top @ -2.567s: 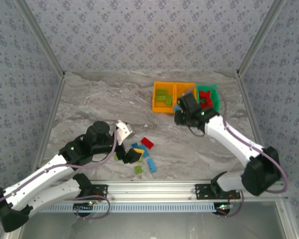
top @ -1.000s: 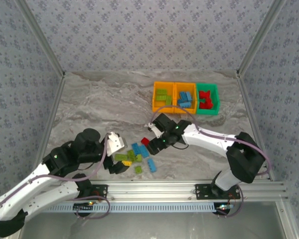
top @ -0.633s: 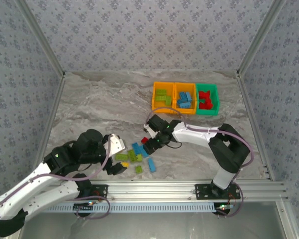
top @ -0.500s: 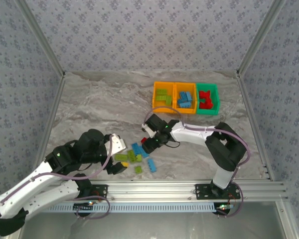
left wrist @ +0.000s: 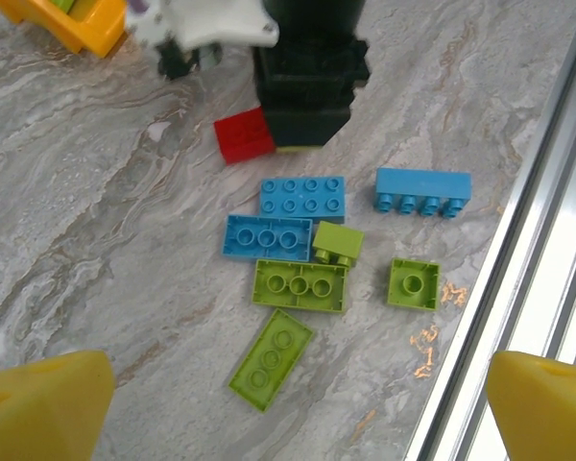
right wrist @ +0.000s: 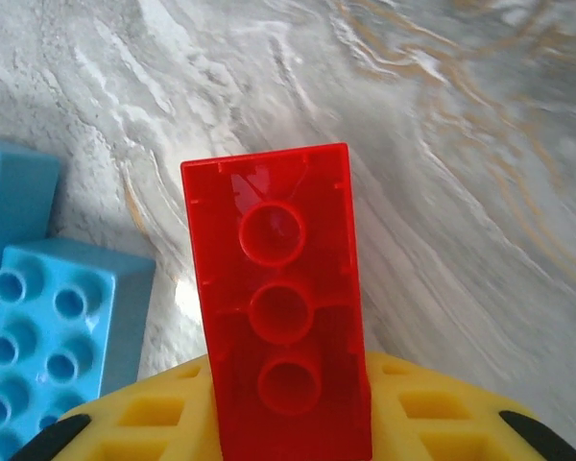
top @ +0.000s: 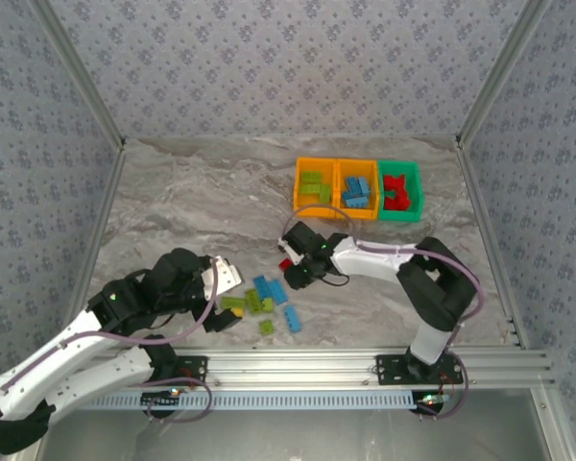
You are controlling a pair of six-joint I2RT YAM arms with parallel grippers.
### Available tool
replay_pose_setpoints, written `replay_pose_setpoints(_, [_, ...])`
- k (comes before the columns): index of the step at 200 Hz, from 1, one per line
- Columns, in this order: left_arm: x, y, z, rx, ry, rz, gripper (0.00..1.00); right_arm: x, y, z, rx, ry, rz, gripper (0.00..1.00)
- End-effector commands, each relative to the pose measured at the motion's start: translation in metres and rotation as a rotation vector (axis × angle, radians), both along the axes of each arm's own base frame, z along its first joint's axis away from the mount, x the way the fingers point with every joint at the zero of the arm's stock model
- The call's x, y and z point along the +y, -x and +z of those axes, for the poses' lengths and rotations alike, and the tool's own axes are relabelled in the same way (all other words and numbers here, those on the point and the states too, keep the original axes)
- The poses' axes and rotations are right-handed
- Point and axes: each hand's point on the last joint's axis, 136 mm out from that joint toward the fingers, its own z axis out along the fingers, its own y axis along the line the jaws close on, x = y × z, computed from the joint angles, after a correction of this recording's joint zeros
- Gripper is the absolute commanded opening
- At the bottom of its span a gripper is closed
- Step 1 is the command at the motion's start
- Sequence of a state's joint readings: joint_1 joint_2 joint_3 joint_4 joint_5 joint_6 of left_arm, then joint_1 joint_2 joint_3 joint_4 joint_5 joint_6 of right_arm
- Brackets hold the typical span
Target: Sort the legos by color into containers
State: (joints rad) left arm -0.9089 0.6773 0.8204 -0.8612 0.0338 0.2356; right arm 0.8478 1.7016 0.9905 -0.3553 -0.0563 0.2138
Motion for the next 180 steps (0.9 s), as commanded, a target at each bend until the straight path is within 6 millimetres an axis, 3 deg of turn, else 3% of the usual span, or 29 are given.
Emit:
replay_pose_setpoints(1, [-0.001, -0.011, 0.014, -0.071, 0.01, 0.033, 0.99, -0.015, -0.007, 0.04, -0.077, -0.084, -0.097, 0.33])
replay_pose_setpoints(34, [-0.022, -0.026, 0.031, -0.113, 0.132, 0.087, 0.99, -0.056, -0.024, 0.094, -0.178, -0.22, -0.269, 0.33])
replay_pose_setpoints(52, [-0.036, -0.035, 0.04, -0.101, 0.199, 0.123, 0.99, -0.093, -0.042, 0.121, -0.247, -0.268, -0.401, 0.33])
replay_pose_setpoints(69, [-0.045, -0.044, 0.043, -0.08, 0.226, 0.165, 0.99, -0.141, -0.066, 0.139, -0.311, -0.269, -0.551, 0.33])
replay_pose_setpoints(87, [-0.052, -0.051, 0.044, -0.062, 0.245, 0.202, 0.99, -0.171, -0.089, 0.151, -0.34, -0.26, -0.613, 0.34])
replay_pose_setpoints(124, [-0.056, -0.058, 0.042, -0.034, 0.265, 0.258, 0.99, -0.211, -0.148, 0.134, -0.228, -0.224, -0.757, 0.32])
replay_pose_setpoints(149, [-0.049, -0.055, 0.038, -0.012, 0.259, 0.29, 0.99, -0.25, -0.178, 0.12, -0.23, -0.164, -0.879, 0.33])
replay_pose_setpoints(154, [-0.046, -0.054, 0.038, -0.01, 0.261, 0.298, 0.99, -0.257, -0.189, 0.127, -0.255, -0.16, -0.896, 0.33])
replay_pose_setpoints(180, [-0.035, -0.051, 0.036, -0.017, 0.28, 0.327, 0.99, -0.283, -0.214, 0.098, -0.18, -0.102, -0.933, 0.34])
